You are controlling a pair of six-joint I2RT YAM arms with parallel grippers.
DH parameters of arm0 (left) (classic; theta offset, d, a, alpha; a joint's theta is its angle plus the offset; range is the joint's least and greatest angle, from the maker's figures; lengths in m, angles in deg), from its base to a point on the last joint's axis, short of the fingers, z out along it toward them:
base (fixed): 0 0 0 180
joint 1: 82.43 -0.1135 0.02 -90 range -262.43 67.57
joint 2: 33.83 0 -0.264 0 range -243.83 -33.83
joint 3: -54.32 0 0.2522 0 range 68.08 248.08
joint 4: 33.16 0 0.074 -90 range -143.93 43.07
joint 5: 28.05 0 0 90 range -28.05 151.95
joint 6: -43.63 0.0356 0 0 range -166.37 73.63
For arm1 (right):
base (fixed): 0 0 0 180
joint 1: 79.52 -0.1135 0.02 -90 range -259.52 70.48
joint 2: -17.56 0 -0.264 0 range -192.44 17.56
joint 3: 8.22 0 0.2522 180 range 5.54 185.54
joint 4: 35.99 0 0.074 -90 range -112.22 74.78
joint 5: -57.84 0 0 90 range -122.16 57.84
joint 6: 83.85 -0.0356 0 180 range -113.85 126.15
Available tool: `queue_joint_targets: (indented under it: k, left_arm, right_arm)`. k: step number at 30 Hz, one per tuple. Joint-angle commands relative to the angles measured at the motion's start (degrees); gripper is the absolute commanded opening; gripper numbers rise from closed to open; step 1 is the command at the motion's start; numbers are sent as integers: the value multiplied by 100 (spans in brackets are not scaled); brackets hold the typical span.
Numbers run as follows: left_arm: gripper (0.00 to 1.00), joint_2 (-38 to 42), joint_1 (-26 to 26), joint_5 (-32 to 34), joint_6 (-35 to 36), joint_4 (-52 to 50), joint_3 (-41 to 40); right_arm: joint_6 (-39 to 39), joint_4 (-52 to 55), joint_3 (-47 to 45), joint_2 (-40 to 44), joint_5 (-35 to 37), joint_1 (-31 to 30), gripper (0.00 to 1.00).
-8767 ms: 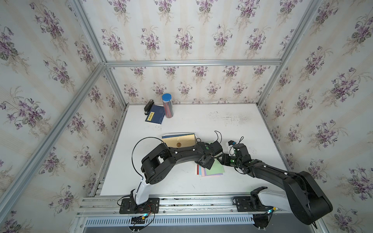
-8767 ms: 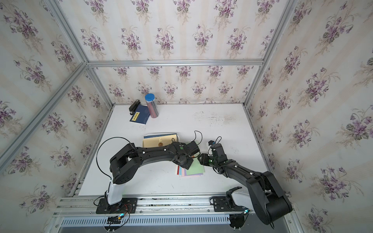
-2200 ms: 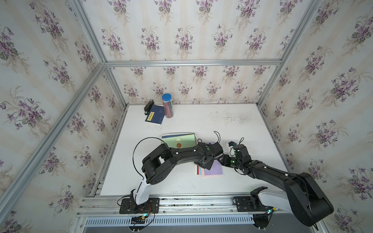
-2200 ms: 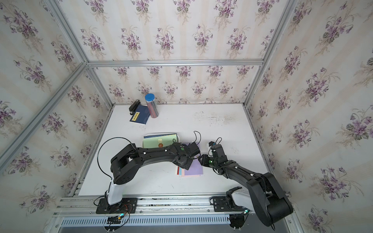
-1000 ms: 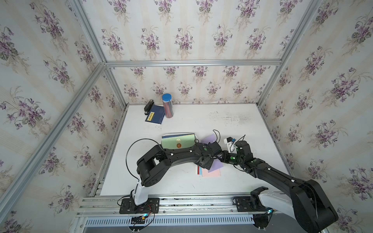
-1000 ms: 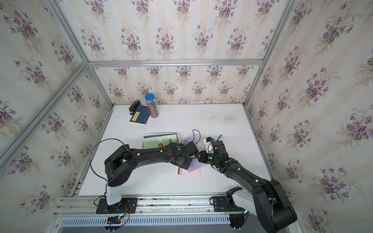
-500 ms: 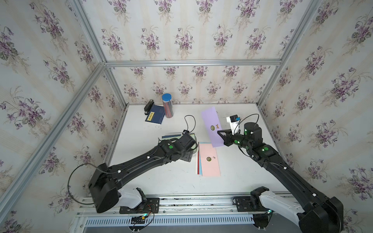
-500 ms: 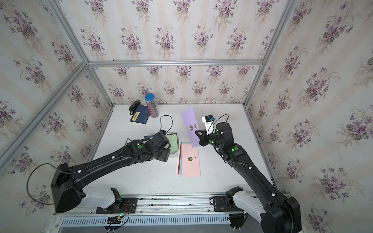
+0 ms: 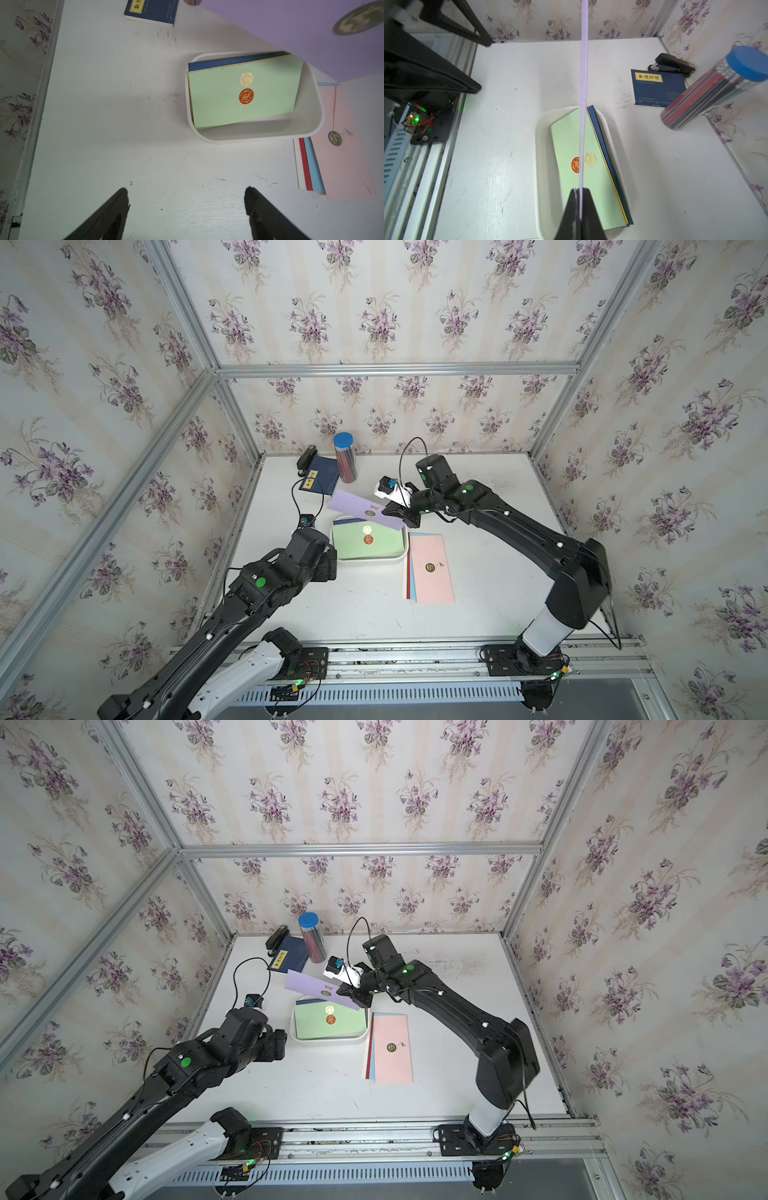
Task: Put the sealed envelopes into the storage box
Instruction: Place the envelope in the storage box.
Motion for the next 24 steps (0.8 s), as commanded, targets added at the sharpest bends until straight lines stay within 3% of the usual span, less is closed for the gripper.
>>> queue_joint_targets:
  k: [1,10,20,22,24]
  left_arm:
    - [90,328,-5,247,-47,48,-113]
    - [91,628,4,436,-79,492,-505]
    - [92,599,4,447,-79,513,-531]
    - [92,615,4,431,-79,513,-532]
    - [92,621,-3,444,-70,518,-530]
  right_arm:
    - [980,1156,596,-533,178,-153,0]
    - [1291,1454,1085,-1483,546,-168,0]
    - [1352,1366,1057,-1882,637,-175,1]
    - [1277,1280,1057,-1921,798,-175,13]
    - [1147,1123,1048,-1917,956,-174,19]
